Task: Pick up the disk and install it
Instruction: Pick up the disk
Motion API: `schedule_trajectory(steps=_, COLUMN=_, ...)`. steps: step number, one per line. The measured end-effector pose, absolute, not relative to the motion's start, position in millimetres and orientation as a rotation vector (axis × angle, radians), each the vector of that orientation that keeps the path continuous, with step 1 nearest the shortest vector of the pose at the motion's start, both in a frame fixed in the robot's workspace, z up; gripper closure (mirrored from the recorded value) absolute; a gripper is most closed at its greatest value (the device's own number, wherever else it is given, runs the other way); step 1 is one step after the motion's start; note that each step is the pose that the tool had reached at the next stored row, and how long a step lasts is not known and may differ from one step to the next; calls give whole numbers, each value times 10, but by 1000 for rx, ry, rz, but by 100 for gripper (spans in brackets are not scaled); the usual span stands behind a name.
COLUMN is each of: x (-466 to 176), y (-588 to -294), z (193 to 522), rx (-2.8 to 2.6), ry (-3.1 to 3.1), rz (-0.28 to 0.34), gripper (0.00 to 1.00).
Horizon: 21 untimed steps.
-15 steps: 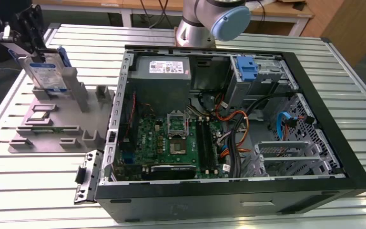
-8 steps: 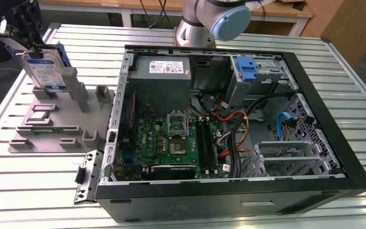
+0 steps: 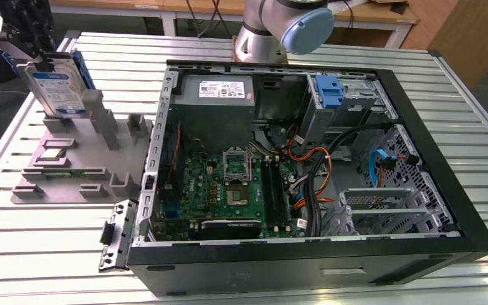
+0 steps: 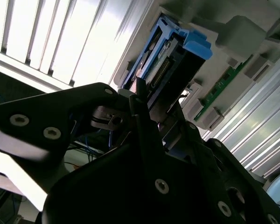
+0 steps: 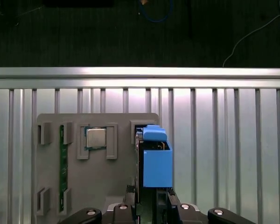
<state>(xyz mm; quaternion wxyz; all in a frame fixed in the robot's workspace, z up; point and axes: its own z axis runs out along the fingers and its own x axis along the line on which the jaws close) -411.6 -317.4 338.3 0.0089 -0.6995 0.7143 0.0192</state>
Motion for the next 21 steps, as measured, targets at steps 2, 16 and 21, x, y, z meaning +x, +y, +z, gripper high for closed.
schedule_trajectory(steps=2, x=-4116, y=-3174, z=3426, rx=-2185, ry=2231, rz=60, gripper=65)
schedule_trajectory(steps=16, x=-4116, y=-3174, z=3734, rx=-2185, ry=2231, rz=60, gripper=65)
schedule_trajectory(steps=21, x=-4116, y=-3174, z=3849, rx=-2185, ry=2231, rz=60, gripper=65)
